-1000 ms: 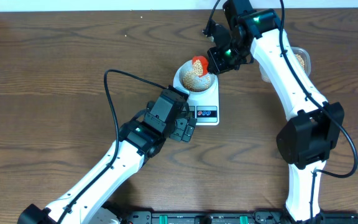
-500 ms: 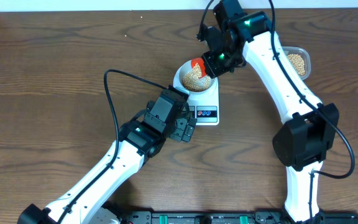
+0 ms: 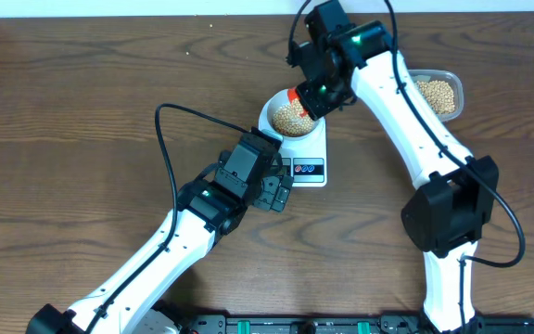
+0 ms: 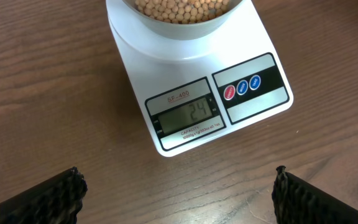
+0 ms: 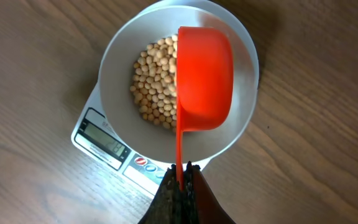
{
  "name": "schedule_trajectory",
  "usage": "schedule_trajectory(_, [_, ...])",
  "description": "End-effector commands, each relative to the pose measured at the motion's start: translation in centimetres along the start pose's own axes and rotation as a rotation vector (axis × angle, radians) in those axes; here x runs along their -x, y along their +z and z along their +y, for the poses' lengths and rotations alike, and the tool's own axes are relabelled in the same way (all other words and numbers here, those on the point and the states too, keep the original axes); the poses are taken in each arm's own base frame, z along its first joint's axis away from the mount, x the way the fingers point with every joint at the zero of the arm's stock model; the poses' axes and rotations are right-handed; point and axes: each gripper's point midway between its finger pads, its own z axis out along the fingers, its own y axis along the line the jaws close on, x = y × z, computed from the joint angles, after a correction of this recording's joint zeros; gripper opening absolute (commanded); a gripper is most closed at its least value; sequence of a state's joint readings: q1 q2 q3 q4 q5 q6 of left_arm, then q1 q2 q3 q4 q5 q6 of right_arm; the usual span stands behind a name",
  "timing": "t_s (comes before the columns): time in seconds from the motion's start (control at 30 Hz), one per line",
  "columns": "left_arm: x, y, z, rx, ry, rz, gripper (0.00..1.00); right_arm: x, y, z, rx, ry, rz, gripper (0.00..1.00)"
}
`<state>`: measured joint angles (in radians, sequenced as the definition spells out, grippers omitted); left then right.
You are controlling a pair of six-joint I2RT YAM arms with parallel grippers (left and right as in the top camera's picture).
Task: Scoop item into bowl and weigh 50g on scale
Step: 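Tilt the scoop with the right gripper to pour chickpeas into the bowl, then carry the empty scoop right back to the chickpea tub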
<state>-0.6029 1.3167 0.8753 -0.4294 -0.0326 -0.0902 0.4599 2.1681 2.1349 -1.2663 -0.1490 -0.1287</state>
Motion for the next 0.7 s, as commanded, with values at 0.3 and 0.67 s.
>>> schedule_trajectory(0.3, [-0.4, 0.3, 0.4, 0.014, -0.004, 0.011, 0.98, 2.1, -2.5, 0.3, -0.141, -0.085, -0.089, 0.01])
schedule_trajectory(0.67, [-0.4, 0.3, 0.4, 0.014, -0.004, 0.011, 0.98, 2.4, -4.0, 0.7, -0.225, -0.120, -0.111, 0.01])
